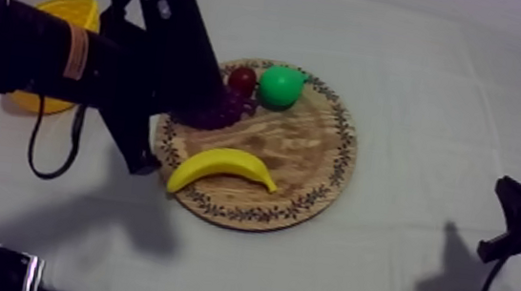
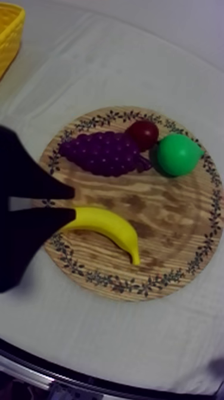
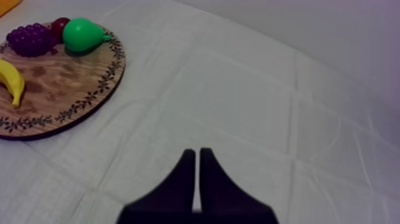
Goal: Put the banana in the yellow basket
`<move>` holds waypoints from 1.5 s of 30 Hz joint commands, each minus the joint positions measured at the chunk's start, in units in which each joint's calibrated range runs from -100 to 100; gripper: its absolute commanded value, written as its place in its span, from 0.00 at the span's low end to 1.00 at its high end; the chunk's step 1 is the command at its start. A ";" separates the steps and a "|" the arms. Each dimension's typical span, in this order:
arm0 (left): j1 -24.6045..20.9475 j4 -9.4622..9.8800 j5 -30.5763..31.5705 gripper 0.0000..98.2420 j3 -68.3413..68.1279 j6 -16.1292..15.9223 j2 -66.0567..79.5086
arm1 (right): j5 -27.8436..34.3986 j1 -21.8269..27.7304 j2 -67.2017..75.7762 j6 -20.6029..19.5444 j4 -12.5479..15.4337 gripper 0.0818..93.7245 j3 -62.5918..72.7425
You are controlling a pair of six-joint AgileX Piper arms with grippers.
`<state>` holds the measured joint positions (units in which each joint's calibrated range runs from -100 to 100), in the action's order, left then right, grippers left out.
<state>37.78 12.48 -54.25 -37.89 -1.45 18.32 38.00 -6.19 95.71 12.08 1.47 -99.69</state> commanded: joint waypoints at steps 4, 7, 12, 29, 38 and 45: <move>0.82 0.11 -1.46 0.08 -0.50 -0.05 -0.16 | -0.01 -0.01 0.04 0.00 0.02 0.00 0.03; 0.74 0.09 -1.60 0.15 -1.19 0.28 -0.36 | -0.01 -0.01 0.04 0.00 0.02 0.00 0.03; 0.27 0.79 -2.19 0.61 -3.60 2.09 -0.85 | -0.01 -0.01 0.04 0.00 0.02 0.00 0.03; -0.29 0.97 1.73 0.73 -4.87 3.83 -6.03 | -0.01 -0.01 0.04 0.00 0.02 0.00 0.03; -0.07 0.76 1.77 0.76 -1.89 4.00 -15.27 | -0.01 -0.01 0.04 0.00 0.02 0.00 0.03; -1.17 0.08 4.14 0.71 -0.41 5.03 -21.33 | -0.01 -0.01 0.04 0.00 0.02 0.00 0.03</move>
<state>36.99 12.86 -50.67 -38.46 3.30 -1.68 38.00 -6.19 95.71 12.07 1.47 -99.69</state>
